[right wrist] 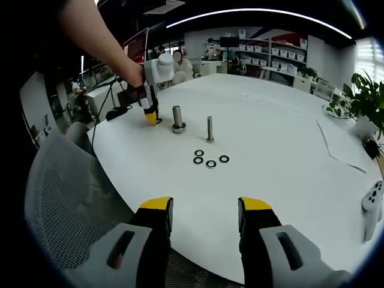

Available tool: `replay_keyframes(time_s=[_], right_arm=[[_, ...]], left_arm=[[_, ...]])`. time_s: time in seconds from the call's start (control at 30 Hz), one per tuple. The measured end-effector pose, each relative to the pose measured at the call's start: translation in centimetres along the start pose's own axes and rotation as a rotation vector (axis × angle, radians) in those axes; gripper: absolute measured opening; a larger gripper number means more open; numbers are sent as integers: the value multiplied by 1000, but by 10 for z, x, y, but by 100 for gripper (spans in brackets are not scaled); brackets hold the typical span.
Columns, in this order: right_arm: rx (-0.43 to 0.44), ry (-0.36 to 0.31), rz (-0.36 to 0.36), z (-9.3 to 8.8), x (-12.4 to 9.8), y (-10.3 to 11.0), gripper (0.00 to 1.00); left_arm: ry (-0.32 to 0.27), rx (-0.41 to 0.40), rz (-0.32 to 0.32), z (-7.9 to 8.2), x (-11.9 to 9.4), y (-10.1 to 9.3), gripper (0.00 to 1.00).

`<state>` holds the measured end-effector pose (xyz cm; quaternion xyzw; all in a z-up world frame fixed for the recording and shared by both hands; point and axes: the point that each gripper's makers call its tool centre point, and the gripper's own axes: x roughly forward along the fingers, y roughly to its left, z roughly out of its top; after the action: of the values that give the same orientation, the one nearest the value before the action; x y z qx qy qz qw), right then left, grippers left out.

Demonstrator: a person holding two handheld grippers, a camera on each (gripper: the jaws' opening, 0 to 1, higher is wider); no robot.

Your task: Place the washer onto the threaded stud by aligning its center hole with the stud, sliding it down to the base, and recovering from edge contact or off-axis alignment until the washer reaches the visible bottom stop.

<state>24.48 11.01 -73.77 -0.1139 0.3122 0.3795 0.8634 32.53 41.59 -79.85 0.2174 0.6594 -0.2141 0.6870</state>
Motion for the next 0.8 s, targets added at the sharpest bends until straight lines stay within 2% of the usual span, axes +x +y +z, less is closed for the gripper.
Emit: replay_keyframes(time_s=[0.17,0.23,0.5,0.6,0.8], right_arm=[[1,-2,-1,0,0,0,46],[0,-2,-2,0,0,-1,46],[0,-2,-2,0,0,-1,46],[0,-2,-3,0,0,-1,46],[0,-1,-4,0,0,-1,46]], left_arm=[[-16,-5,-3,0,-1,-1,23],[-27,-64,-22,1,-5,-7,25],[-8,-55,-18,0,-6,-11,25],[-7,-64,-11,0,-8,-10,21],[-2,-62,-7,-1,-9,-11,20]])
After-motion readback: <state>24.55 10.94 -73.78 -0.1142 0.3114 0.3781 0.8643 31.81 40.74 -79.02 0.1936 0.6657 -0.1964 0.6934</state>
